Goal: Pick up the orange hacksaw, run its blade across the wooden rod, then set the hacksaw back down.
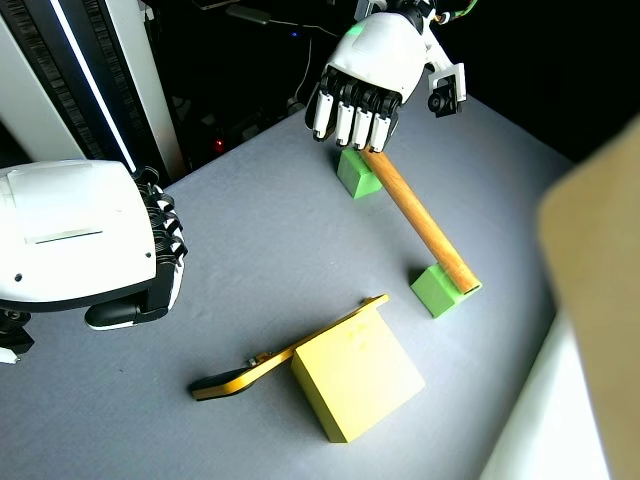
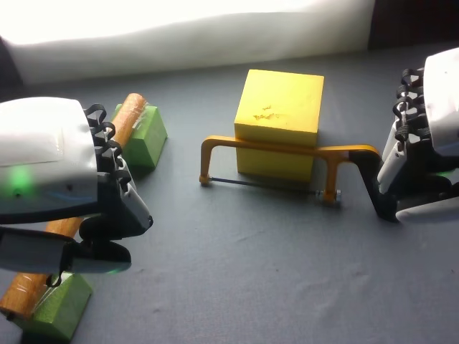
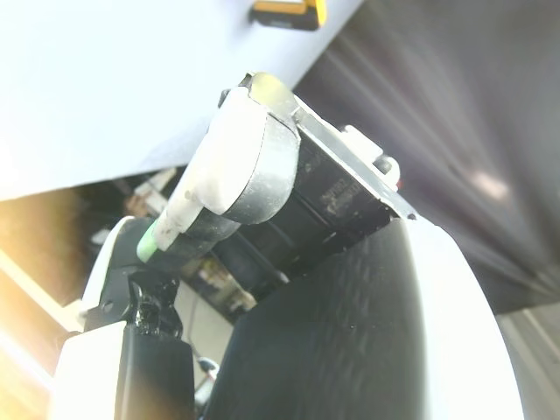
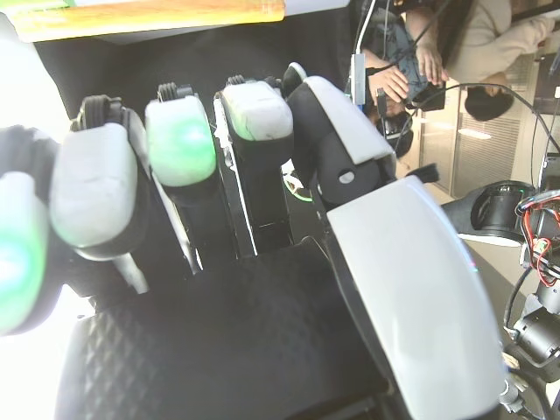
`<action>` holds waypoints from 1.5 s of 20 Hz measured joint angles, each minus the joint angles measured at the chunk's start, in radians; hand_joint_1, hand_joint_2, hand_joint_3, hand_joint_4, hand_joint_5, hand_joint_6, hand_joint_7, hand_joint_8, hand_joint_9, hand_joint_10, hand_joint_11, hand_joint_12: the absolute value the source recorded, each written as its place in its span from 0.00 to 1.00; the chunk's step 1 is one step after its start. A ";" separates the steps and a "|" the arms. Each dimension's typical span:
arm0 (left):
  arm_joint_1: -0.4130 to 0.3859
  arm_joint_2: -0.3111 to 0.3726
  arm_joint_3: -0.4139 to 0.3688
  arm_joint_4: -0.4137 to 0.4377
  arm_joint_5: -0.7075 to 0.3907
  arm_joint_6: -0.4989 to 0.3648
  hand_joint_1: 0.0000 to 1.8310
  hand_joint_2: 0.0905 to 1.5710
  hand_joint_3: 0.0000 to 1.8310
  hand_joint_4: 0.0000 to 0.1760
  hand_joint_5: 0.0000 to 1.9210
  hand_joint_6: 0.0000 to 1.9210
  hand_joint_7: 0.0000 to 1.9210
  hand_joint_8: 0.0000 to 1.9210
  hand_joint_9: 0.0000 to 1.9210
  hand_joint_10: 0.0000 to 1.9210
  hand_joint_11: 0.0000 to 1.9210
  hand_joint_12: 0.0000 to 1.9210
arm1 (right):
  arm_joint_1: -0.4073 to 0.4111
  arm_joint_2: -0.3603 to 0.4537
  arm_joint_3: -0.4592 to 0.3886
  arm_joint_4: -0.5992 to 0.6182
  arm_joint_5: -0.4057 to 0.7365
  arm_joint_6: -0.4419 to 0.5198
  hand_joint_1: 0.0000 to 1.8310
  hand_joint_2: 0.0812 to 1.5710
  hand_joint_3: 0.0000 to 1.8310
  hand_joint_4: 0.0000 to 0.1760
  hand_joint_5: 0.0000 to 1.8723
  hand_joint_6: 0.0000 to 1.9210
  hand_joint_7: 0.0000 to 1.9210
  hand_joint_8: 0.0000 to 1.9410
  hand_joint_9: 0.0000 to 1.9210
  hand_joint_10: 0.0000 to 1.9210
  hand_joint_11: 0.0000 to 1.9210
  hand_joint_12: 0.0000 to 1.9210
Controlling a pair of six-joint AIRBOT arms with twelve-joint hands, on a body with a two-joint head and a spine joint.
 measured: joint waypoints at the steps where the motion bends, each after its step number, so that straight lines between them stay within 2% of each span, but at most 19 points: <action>1: 0.004 0.001 0.001 -0.010 0.000 0.002 0.01 0.70 0.02 0.20 0.08 0.01 0.06 0.01 0.05 0.01 0.00 0.17 | 0.000 0.000 0.002 -0.001 0.000 0.031 0.02 0.59 0.03 0.00 0.05 0.01 0.06 0.01 0.05 0.01 0.00 0.26; 3: 0.015 0.005 0.015 -0.010 0.007 0.001 0.00 0.70 0.00 0.20 0.07 0.00 0.05 0.00 0.05 0.00 0.00 0.17 | 0.000 -0.002 0.012 -0.005 0.010 0.101 0.04 0.59 0.00 0.00 0.06 0.00 0.06 0.00 0.05 0.00 0.00 0.27; 5: 0.022 0.005 0.023 -0.018 0.001 0.003 0.00 0.70 0.00 0.20 0.06 0.00 0.05 0.00 0.05 0.00 0.00 0.16 | 0.010 -0.006 0.012 0.000 0.009 0.103 0.05 0.58 0.00 0.00 0.06 0.00 0.06 0.00 0.05 0.00 0.00 0.24; 7: 0.023 0.006 0.027 -0.011 0.006 0.003 0.00 0.70 0.00 0.15 0.06 0.00 0.04 0.00 0.05 0.00 0.00 0.17 | 0.014 -0.006 0.012 0.007 0.011 0.108 0.05 0.58 0.00 0.00 0.05 0.00 0.06 0.00 0.04 0.00 0.00 0.22; 10: 0.028 0.006 0.031 -0.017 0.007 0.003 0.00 0.70 0.00 0.15 0.05 0.00 0.04 0.00 0.04 0.00 0.00 0.14 | 0.010 -0.005 0.012 0.014 0.024 0.115 0.03 0.59 0.00 0.00 0.04 0.00 0.05 0.00 0.04 0.00 0.00 0.20; 11: 0.029 0.006 0.031 -0.014 0.012 0.003 0.00 0.70 0.00 0.13 0.05 0.00 0.04 0.00 0.04 0.00 0.00 0.15 | 0.010 -0.005 0.012 0.019 0.024 0.141 0.02 0.59 0.00 0.00 0.04 0.00 0.04 0.00 0.04 0.00 0.00 0.19; 13: 0.033 0.012 0.023 -0.016 0.032 0.003 0.00 0.69 0.00 0.01 0.04 0.00 0.04 0.00 0.04 0.00 0.00 0.14 | 0.010 -0.003 0.012 0.049 0.009 0.179 0.04 0.59 0.00 0.00 0.05 0.00 0.05 0.00 0.04 0.00 0.00 0.20; 15: 0.033 0.025 0.021 -0.019 0.072 0.003 0.00 0.69 0.00 0.00 0.03 0.00 0.02 0.00 0.03 0.00 0.00 0.11 | 0.010 0.007 0.012 0.121 -0.036 0.229 0.08 0.58 0.00 0.00 0.06 0.00 0.06 0.00 0.05 0.00 0.00 0.21; 17: 0.033 0.042 0.015 -0.026 0.130 0.003 0.00 0.69 0.00 0.00 0.02 0.00 0.01 0.00 0.01 0.00 0.00 0.08 | 0.003 0.022 0.012 0.208 -0.130 0.327 0.12 0.58 0.00 0.00 0.05 0.00 0.05 0.00 0.03 0.00 0.00 0.18; 18: 0.031 0.046 0.007 -0.033 0.163 0.002 0.00 0.69 0.00 0.00 0.02 0.00 0.01 0.00 0.01 0.00 0.00 0.06 | -0.017 0.032 0.018 0.254 -0.179 0.375 0.18 0.58 0.00 0.00 0.05 0.00 0.05 0.00 0.04 0.00 0.00 0.19; 19: 0.029 0.048 0.007 -0.032 0.174 -0.005 0.00 0.69 0.00 0.00 0.02 0.00 0.01 0.00 0.01 0.00 0.00 0.06 | -0.029 0.034 0.027 0.263 -0.201 0.442 0.18 0.58 0.00 0.00 0.05 0.00 0.05 0.00 0.04 0.00 0.00 0.19; 21: 0.024 0.065 -0.008 -0.040 0.219 -0.012 0.00 0.70 0.00 0.00 0.02 0.00 0.02 0.00 0.01 0.00 0.00 0.04 | -0.075 0.040 0.058 0.275 -0.246 0.698 0.26 0.61 0.01 0.00 0.02 0.00 0.03 0.00 0.02 0.00 0.00 0.18; 22: 0.024 0.077 -0.021 -0.048 0.252 -0.014 0.00 0.71 0.00 0.00 0.03 0.00 0.02 0.00 0.01 0.00 0.00 0.04 | -0.105 0.048 0.078 0.275 -0.251 0.788 0.35 0.66 0.01 0.00 0.01 0.00 0.01 0.00 0.01 0.00 0.00 0.17; 23: 0.022 0.104 -0.055 -0.077 0.312 -0.013 0.00 0.71 0.00 0.00 0.03 0.00 0.02 0.00 0.01 0.00 0.00 0.04 | -0.134 0.053 0.101 0.269 -0.247 0.859 0.39 0.68 0.01 0.00 0.01 0.00 0.01 0.00 0.01 0.00 0.00 0.18; 24: 0.019 0.130 -0.084 -0.101 0.352 -0.018 0.00 0.71 0.00 0.00 0.03 0.00 0.02 0.00 0.01 0.00 0.00 0.04 | -0.151 0.057 0.115 0.266 -0.241 0.903 0.39 0.68 0.01 0.00 0.01 0.00 0.01 0.00 0.01 0.00 0.00 0.18; 25: 0.010 0.166 -0.116 -0.110 0.386 -0.027 0.00 0.72 0.00 0.00 0.02 0.00 0.01 0.00 0.01 0.00 0.00 0.02 | -0.166 0.063 0.134 0.263 -0.233 0.942 0.46 0.68 0.01 0.00 0.03 0.00 0.02 0.00 0.02 0.00 0.00 0.20; 26: 0.009 0.200 -0.145 -0.123 0.411 -0.027 0.00 0.72 0.00 0.00 0.02 0.00 0.01 0.00 0.01 0.00 0.00 0.02 | -0.179 0.065 0.153 0.269 -0.225 0.990 0.48 0.68 0.00 0.00 0.04 0.01 0.03 0.00 0.03 0.00 0.00 0.20; 28: 0.010 0.252 -0.192 -0.112 0.447 -0.027 0.00 0.72 0.00 0.00 0.03 0.00 0.02 0.00 0.02 0.00 0.00 0.02 | -0.201 0.071 0.175 0.275 -0.221 1.069 0.51 0.68 0.00 0.00 0.05 0.00 0.05 0.00 0.04 0.00 0.00 0.25; 30: 0.023 0.302 -0.233 -0.112 0.452 -0.028 0.00 0.72 0.00 0.00 0.03 0.00 0.03 0.00 0.02 0.00 0.01 0.02 | -0.220 0.079 0.174 0.271 -0.229 1.102 0.52 0.68 0.00 0.00 0.05 0.00 0.05 0.00 0.05 0.00 0.00 0.27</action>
